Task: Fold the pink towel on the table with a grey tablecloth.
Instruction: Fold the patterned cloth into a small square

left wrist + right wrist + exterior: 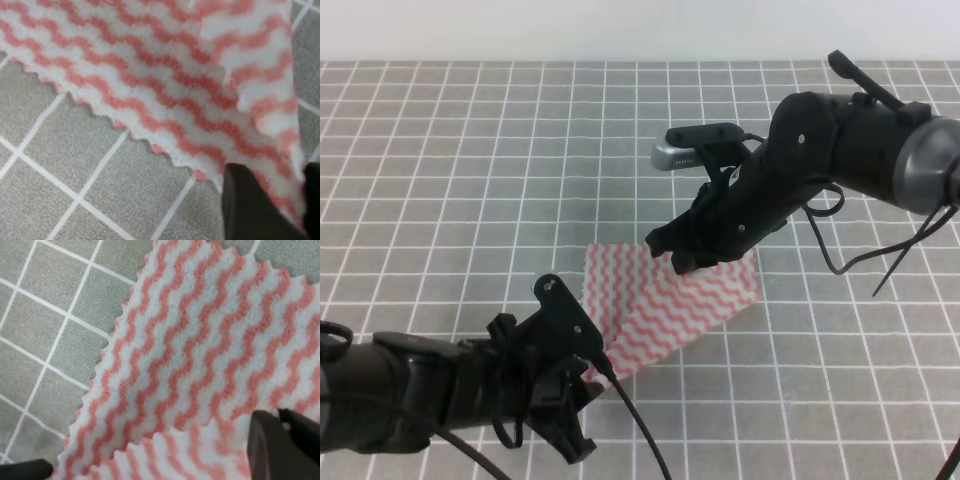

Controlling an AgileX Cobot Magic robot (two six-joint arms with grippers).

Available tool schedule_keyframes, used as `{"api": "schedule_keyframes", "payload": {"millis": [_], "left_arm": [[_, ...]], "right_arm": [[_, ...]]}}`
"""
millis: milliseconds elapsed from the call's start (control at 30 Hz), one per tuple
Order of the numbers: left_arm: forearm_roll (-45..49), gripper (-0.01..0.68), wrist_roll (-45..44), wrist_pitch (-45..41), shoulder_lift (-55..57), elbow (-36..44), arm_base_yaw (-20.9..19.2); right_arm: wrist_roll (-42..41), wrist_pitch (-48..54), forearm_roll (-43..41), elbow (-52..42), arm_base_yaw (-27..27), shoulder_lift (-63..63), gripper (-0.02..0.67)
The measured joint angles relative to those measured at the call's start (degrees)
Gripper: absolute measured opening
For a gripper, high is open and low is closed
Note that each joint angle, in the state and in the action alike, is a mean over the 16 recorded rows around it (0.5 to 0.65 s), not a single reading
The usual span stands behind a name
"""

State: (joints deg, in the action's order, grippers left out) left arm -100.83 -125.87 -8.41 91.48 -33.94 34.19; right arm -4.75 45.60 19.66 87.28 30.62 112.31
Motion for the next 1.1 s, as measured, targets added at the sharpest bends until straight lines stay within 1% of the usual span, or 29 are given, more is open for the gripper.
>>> {"api": "schedule_keyframes", "payload": {"millis": [167,367,433,733,1100], "left_arm": [[0.1,0.082,-1.8,-0.3,0.7,-0.1,0.0],[0.3,0.014,-3.2,-0.5,1.4,-0.4,0.0],[0.3,0.003,-3.5,-0.5,1.6,-0.6,0.0],[-0.1,-0.001,-2.1,-0.1,1.5,-2.6,0.0],[0.4,-0.001,-2.8,3.0,1.9,-7.6,0.0]], "right_arm": [[0.0,0.0,0.1,0.0,0.0,-0.1,-0.012],[0.0,0.0,0.2,0.0,0.0,-0.1,-0.011],[0.0,0.0,0.2,0.0,-0.2,-0.1,-0.011],[0.1,0.2,0.3,0.0,-1.6,0.0,-0.01],[0.2,1.2,0.7,0.0,-4.5,0.0,-0.011]]}}
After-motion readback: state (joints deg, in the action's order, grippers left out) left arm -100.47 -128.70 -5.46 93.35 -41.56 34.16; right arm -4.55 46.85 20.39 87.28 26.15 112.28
